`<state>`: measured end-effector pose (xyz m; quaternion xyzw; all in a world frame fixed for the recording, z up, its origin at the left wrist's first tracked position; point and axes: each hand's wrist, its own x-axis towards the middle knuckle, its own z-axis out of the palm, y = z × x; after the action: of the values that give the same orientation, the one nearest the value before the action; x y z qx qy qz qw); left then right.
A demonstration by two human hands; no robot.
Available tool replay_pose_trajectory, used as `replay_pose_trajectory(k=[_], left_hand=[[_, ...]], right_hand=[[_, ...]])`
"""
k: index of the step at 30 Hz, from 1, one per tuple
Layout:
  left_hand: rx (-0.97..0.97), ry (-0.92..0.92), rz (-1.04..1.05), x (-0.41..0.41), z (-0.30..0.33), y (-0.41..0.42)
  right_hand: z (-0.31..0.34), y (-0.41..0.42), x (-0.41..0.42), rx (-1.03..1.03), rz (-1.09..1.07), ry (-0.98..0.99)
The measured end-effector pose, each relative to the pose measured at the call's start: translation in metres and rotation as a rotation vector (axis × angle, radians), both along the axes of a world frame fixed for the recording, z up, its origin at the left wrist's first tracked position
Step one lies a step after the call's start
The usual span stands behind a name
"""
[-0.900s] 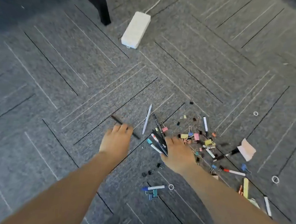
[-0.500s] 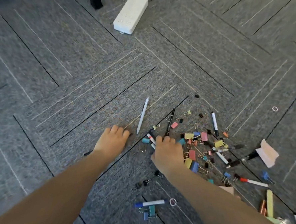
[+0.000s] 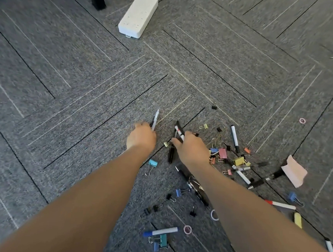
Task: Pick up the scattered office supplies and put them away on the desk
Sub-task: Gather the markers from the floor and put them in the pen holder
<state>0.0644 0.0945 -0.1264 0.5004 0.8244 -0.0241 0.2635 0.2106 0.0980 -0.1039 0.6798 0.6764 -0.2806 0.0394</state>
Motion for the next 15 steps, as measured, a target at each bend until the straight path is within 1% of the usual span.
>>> replay_pose_trajectory(k=[3, 5, 7, 8, 10, 11, 13, 15], left_hand=[[-0.023, 0.06, -0.032, -0.004, -0.003, -0.003], [-0.019, 0.096, -0.064, -0.011, 0.0, -0.013], [-0.007, 0.12, -0.096, -0.019, 0.006, -0.025], [0.006, 0.134, -0.123, -0.021, 0.01, -0.031], [0.026, 0.145, -0.168, -0.022, 0.018, -0.04], [0.035, 0.123, -0.165, -0.019, 0.022, -0.043], [0.042, 0.043, -0.156, -0.009, 0.027, -0.048], [0.033, -0.025, -0.169, 0.004, 0.026, -0.052]], right_hand=[[-0.007, 0.007, -0.01, -0.082, 0.016, -0.025], [-0.003, 0.013, -0.009, -0.128, -0.029, 0.01], [0.011, 0.016, -0.001, -0.101, -0.074, 0.077], [0.02, 0.014, 0.005, -0.074, -0.056, 0.098], [0.037, -0.001, 0.022, -0.072, 0.071, 0.076], [0.041, -0.014, 0.03, -0.089, 0.153, 0.032], [0.04, -0.043, 0.042, -0.124, 0.286, -0.058], [0.031, -0.068, 0.049, -0.133, 0.344, -0.097]])
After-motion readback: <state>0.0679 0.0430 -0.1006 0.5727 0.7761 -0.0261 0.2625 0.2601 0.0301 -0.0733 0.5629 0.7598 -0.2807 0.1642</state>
